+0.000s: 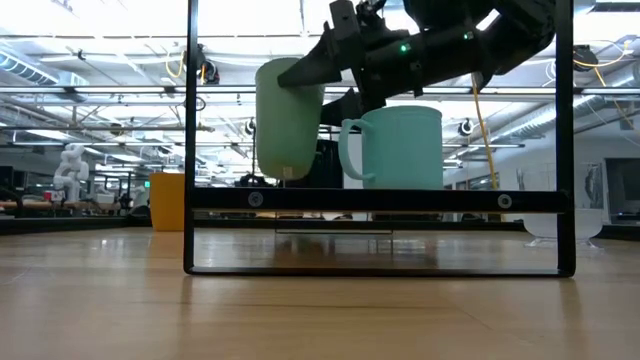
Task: Stack small to large cups/mugs on shelf
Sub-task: Put the green cup on the shelf
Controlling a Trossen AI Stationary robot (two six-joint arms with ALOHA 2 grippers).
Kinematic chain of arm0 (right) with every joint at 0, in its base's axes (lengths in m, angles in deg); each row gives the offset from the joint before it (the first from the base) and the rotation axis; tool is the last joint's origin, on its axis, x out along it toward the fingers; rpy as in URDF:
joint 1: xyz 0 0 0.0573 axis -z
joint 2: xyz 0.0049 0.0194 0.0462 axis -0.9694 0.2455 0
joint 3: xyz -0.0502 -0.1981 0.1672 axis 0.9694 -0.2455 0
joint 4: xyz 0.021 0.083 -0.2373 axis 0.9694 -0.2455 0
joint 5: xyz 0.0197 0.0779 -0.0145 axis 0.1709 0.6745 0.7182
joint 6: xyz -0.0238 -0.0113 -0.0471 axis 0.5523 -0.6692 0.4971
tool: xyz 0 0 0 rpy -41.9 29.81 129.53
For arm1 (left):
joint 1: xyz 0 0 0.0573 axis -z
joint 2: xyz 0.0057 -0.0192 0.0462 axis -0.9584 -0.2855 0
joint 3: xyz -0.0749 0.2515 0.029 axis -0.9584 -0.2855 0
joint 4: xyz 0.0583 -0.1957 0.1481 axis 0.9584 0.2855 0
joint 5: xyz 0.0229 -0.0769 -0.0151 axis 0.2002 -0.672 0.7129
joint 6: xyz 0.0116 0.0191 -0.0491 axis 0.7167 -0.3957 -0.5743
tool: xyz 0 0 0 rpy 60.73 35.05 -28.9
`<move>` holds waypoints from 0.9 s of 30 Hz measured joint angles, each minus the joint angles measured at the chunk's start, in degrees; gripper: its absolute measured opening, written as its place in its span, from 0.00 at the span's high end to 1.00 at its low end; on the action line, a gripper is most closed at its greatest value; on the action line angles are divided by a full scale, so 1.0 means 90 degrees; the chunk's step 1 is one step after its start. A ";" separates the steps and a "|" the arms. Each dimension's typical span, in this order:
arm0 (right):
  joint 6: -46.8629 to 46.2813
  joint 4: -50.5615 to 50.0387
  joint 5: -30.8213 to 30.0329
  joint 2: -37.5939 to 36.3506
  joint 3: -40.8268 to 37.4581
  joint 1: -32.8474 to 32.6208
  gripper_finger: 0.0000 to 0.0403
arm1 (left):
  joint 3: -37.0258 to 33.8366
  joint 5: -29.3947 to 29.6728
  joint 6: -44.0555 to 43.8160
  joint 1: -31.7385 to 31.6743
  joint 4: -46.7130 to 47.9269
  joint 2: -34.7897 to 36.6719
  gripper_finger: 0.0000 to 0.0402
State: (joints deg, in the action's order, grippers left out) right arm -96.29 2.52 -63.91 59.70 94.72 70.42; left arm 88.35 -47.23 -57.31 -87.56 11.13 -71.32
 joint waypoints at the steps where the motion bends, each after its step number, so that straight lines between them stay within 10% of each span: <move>1: 0.0004 -0.0010 -0.0011 0.0000 0.0000 0.0000 0.11 | 0.0001 -0.0034 0.0000 0.0000 -0.0001 -0.0002 0.92; 27: -0.0171 0.0009 -0.0615 -0.0002 -0.0005 -0.0041 0.11 | 0.0000 -0.0148 0.0082 0.0000 -0.0002 -0.0002 0.92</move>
State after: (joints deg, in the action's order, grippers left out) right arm -97.83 2.60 -69.44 59.67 94.68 70.05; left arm 88.35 -48.56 -56.57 -87.56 11.12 -71.34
